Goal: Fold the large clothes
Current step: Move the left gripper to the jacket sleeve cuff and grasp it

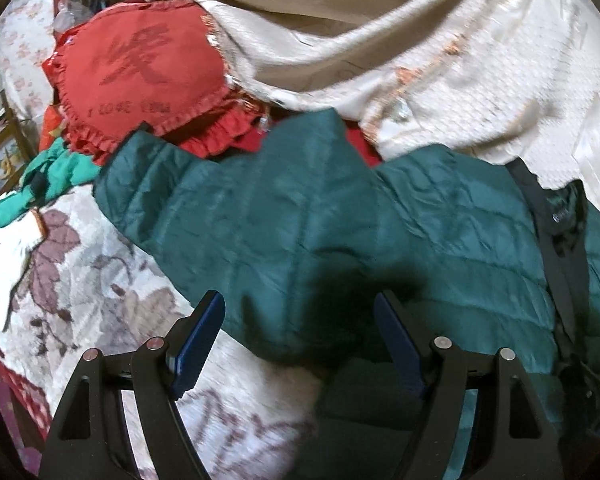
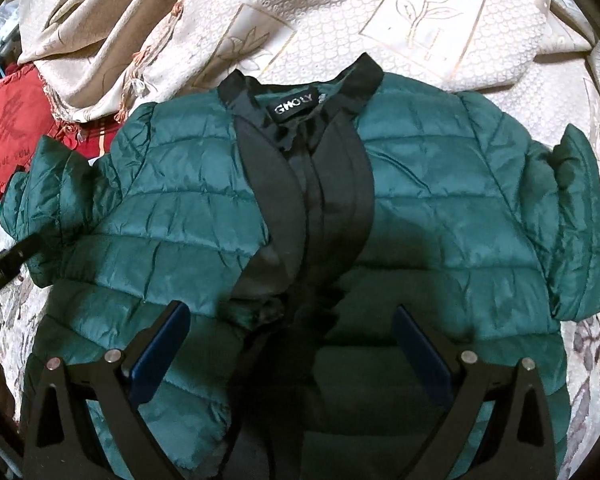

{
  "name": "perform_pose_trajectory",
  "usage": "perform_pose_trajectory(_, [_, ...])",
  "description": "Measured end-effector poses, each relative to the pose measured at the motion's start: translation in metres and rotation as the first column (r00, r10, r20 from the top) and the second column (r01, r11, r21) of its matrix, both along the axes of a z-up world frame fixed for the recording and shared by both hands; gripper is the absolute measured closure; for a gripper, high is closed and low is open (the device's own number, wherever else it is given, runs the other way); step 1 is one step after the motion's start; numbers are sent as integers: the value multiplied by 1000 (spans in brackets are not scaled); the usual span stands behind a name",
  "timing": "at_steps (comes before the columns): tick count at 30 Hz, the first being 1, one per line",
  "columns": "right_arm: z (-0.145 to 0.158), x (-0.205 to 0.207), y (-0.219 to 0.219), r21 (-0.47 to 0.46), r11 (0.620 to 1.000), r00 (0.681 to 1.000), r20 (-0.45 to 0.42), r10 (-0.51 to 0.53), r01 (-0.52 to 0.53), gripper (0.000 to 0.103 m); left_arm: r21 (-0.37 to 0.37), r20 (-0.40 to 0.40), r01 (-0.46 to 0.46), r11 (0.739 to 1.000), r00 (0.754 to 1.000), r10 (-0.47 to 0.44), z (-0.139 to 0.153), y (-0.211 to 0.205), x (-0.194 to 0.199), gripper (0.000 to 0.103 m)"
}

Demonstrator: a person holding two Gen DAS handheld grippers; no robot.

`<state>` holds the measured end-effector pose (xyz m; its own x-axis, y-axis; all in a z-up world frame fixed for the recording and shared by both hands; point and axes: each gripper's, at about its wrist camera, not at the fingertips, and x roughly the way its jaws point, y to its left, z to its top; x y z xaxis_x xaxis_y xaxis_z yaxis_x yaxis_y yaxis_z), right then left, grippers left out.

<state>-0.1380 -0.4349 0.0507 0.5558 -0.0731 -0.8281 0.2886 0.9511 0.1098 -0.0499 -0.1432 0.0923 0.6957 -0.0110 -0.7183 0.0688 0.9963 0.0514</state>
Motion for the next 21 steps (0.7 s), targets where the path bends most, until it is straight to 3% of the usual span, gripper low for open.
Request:
perform_pose_trajectory(4, [-2,3,2,4,1000,1000,-6,6,-6,0,11,16,-39,999,999,39,3,19,13,42])
perform_pose_trajectory(9, [-3,2,4,8,1000,1000,-12,20,-20,0,-55,27,-150,987,988,152,8,66,39,42])
perform_pose_trajectory(12, [-6,2,6,16,999,999,-26,36,-36,0,-90,32,-240,967,969,244,8,103,60,42])
perform_pose_trajectory(21, [-7,-1,12,10,998,998,-26,55,-55,0,-1,80,-433,901,898,432,-7,177,120,42])
